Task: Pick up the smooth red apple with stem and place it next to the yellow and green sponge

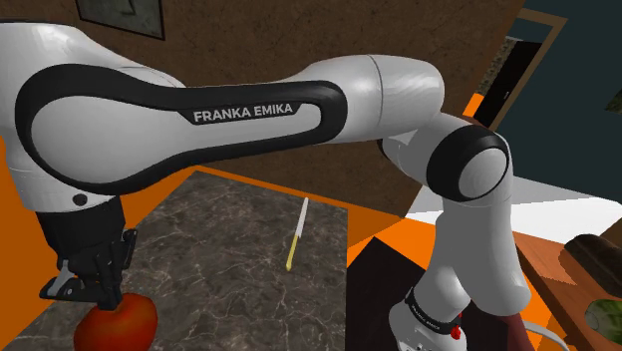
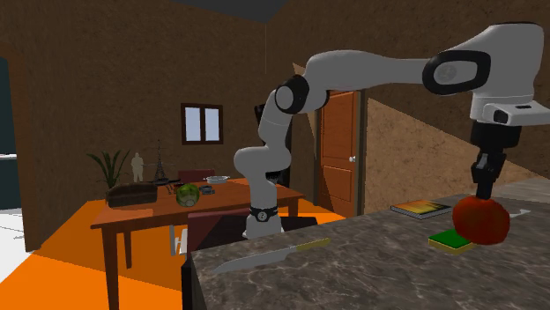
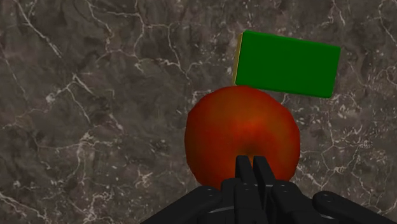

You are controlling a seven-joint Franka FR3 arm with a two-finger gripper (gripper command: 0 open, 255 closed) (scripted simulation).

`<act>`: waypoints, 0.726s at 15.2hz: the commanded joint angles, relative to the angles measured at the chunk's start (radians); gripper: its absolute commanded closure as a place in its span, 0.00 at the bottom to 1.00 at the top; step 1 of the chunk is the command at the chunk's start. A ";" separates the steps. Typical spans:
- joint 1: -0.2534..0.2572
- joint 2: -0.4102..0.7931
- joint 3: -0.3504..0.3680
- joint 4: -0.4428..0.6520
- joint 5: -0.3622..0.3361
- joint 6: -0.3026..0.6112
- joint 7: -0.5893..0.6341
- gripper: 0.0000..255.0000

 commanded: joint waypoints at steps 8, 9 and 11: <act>-0.005 0.008 -0.003 -0.111 0.000 0.118 -0.015 1.00; -0.005 0.010 -0.003 -0.120 0.000 0.129 -0.016 1.00; -0.005 0.010 -0.003 -0.120 0.000 0.129 -0.016 1.00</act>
